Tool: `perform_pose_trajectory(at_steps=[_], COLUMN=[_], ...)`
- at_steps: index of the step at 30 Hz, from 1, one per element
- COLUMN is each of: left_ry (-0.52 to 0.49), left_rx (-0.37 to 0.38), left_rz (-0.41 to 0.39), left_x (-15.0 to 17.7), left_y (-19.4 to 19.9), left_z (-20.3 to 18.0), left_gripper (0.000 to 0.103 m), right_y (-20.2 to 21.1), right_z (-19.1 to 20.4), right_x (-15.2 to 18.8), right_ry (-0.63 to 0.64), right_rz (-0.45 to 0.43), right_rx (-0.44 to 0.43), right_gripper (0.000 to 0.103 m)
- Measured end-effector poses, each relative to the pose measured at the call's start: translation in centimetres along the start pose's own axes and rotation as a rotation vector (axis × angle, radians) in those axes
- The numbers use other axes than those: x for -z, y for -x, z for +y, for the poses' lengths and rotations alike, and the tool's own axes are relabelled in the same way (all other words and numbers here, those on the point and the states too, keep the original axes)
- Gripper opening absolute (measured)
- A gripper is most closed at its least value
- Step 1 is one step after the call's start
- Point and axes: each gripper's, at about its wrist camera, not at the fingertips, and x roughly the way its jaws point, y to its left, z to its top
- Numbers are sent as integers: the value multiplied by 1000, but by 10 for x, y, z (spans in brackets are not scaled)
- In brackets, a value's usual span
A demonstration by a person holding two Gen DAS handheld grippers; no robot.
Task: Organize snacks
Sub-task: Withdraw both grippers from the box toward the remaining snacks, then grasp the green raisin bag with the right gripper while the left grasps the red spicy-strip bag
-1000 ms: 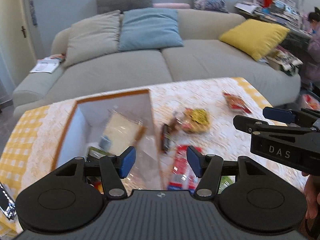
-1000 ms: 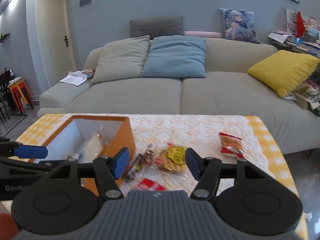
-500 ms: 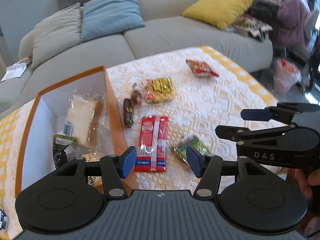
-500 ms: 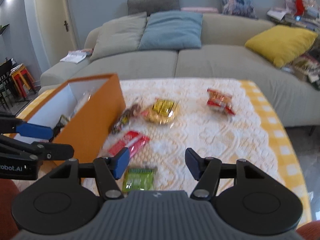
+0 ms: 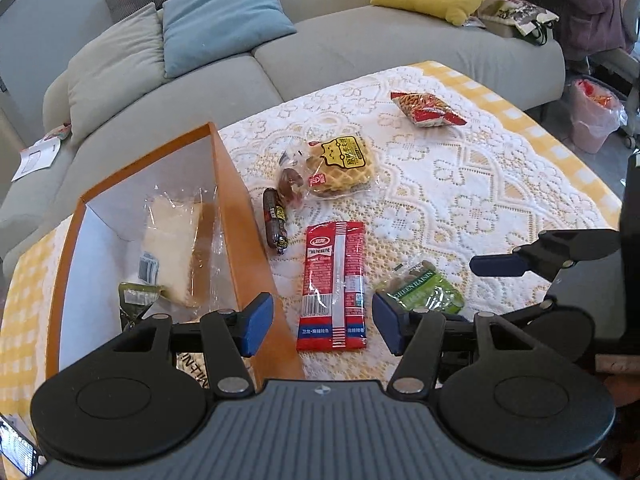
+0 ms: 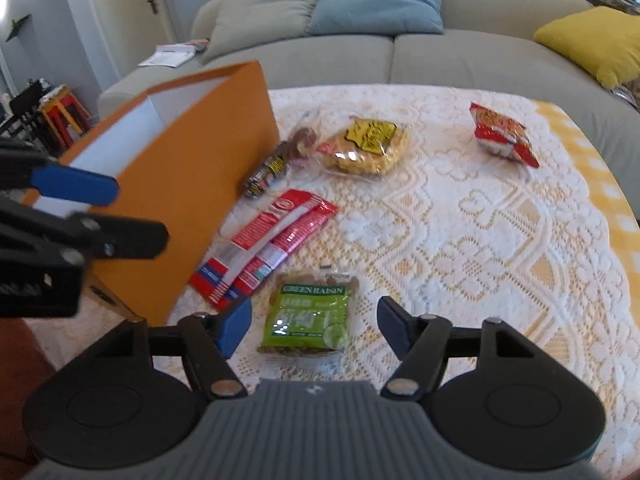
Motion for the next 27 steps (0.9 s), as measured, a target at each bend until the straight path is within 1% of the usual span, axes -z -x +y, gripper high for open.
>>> perform_pose_trajectory(at_steps=[3,7,10,11,16,21,22,25,27], left_ry=[-6,-6,-26,-28,-16,-57,-68,-114,-147], left_rx=[-21,4,-8,-7,27,48,49,48,67], left_rz=[15,13,14,14,16,9,11,32,62], left_x=[-2,-4,-5,-6,-11,-20,-22,-29,-33], left_y=[-7,-11,-12,-12,-13,-14,-16,-26,-38], left_z=[-2,-2,-4,-5,-5,-12,-14,-21,-25], left_gripper=[68,68,68,68,68,68,68,68,68], right_y=[-9,-19,-25,-27,-27,-20,-18,-11,-8], right_z=[2,6,6,6,6,-8,-12,-25,-37], right_x=[1,3,3,3,2,-5,-7,-12,-13], right_ry=[5,23,35,33,45,-19,-32,-41,-70], right_rz=[21,38,51,54,52,64,56,39,43], right_rx=[0,14,16,7,0,-11,-6,59,80], right_gripper=[68,67,62,59,46,42,42,41,41])
